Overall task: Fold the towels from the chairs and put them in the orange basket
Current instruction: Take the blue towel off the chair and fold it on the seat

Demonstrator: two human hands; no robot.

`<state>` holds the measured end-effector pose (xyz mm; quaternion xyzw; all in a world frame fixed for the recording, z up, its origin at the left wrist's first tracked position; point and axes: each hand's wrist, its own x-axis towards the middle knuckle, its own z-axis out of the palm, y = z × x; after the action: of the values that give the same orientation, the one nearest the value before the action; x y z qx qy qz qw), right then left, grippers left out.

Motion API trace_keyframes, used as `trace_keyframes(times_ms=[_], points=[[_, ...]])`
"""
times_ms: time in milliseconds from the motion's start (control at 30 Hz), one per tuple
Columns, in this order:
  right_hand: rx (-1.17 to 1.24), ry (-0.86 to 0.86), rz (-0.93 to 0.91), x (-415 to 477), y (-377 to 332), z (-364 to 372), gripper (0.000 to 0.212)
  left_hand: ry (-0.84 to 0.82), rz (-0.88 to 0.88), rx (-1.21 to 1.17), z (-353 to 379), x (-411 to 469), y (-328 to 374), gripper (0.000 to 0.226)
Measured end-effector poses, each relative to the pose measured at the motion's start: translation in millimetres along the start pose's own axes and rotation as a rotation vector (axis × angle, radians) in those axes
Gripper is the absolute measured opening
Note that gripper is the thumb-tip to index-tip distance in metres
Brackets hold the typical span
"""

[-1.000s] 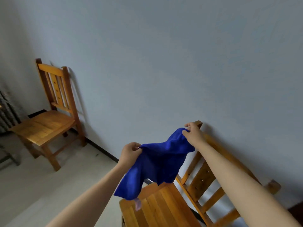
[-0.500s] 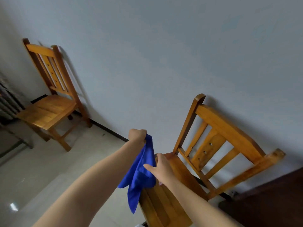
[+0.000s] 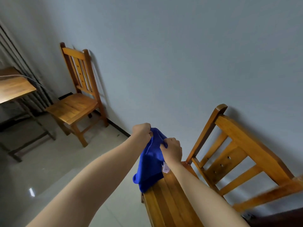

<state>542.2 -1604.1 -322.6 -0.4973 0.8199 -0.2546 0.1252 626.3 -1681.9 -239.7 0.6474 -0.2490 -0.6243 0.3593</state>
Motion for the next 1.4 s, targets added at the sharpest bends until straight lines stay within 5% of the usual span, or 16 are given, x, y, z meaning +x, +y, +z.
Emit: trace_keyframes(times_ms=[133,300,433,667,800,933,1067,1233,1400], points=[[0.234,-0.182,0.007,12.6,-10.3,-24.4,0.015,-0.055,0.005,-0.064,-8.6,5.4,15.9,0.028],[0.633,-0.267,0.281,38.0,-24.8,-55.3,0.018,-0.303,-0.088,0.055,-23.4,22.7,-5.4,0.021],[0.809,-0.257,0.462,48.2,-32.7,-59.3,0.021,-0.209,0.030,0.183,-43.2,30.9,-47.1,0.025],[0.968,-0.202,0.575,60.6,-58.4,-54.4,0.006,-0.382,0.157,0.260,-51.2,24.1,-81.5,0.032],[0.966,-0.167,0.554,63.3,-72.8,-55.0,0.011,-0.282,0.155,0.091,-35.9,29.2,-68.6,0.052],[0.861,-0.168,0.546,66.1,-63.5,-56.7,0.007,-0.211,0.198,-0.023,-35.9,39.1,-36.3,0.044],[0.132,-0.220,0.251,70.3,-43.7,-62.3,0.022,-0.415,0.653,0.496,-45.4,44.2,-2.0,0.043],[0.221,-0.401,-0.152,71.3,-51.7,-71.2,0.050,-0.612,0.720,0.910,-43.5,38.5,24.1,0.044],[0.141,-0.604,-0.091,60.1,-42.2,-64.4,0.034,-0.656,0.727,0.924,-42.3,34.9,26.4,0.032]])
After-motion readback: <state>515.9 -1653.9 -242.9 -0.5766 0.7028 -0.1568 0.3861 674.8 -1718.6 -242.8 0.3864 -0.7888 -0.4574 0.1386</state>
